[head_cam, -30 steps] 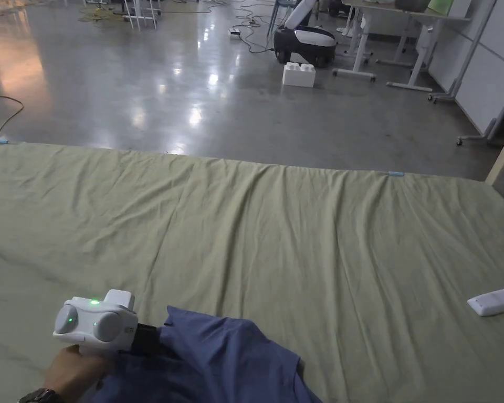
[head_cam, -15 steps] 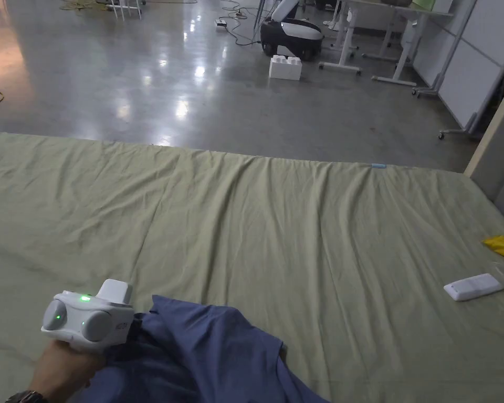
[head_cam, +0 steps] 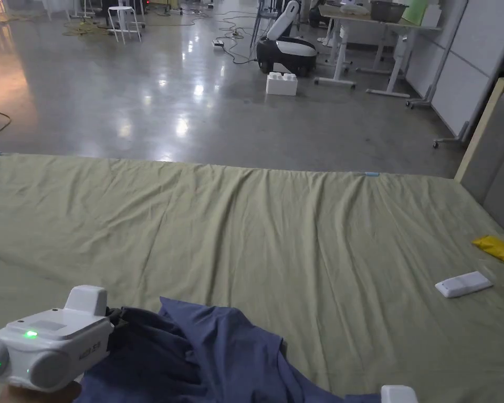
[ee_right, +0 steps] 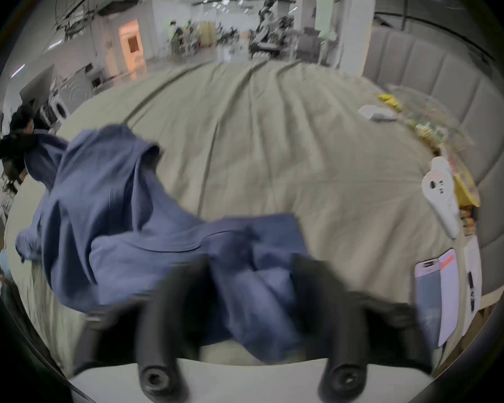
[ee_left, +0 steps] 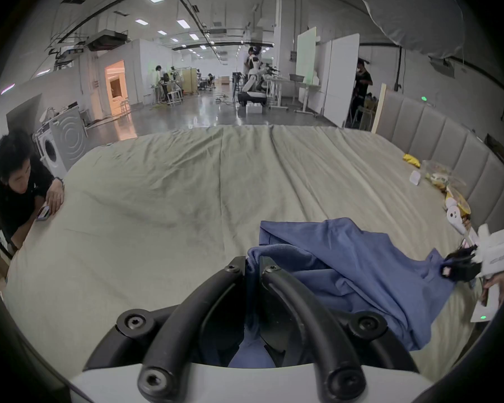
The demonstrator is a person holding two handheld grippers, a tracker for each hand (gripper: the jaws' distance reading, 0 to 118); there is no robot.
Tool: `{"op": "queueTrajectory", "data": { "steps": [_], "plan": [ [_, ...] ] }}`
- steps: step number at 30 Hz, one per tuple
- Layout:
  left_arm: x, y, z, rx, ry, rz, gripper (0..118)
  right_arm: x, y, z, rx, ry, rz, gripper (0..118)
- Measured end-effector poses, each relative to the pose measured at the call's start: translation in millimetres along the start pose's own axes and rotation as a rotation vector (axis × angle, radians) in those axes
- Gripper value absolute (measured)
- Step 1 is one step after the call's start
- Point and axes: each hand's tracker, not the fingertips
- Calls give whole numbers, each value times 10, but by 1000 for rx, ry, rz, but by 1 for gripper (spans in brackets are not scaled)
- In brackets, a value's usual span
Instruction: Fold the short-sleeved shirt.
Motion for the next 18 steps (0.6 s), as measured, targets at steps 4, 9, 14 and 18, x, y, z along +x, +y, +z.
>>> {"op": "queueTrajectory", "data": {
  "steps": [4, 9, 14, 18],
  "plan": [
    [-103, -59, 267, 25, 25, 21, 8, -110, -43, 97, 45, -23, 34, 7],
    [-266, 163, 723, 151, 56, 41, 8, -93, 179, 679, 210, -40, 19, 7],
    [-447, 581, 1218, 271, 84, 31, 8, -85, 589, 1354, 351, -58, 50, 7],
    [-623, 929, 1644, 350, 130, 53, 8, -32, 940, 1831, 445, -91, 44, 7]
  ]
}}
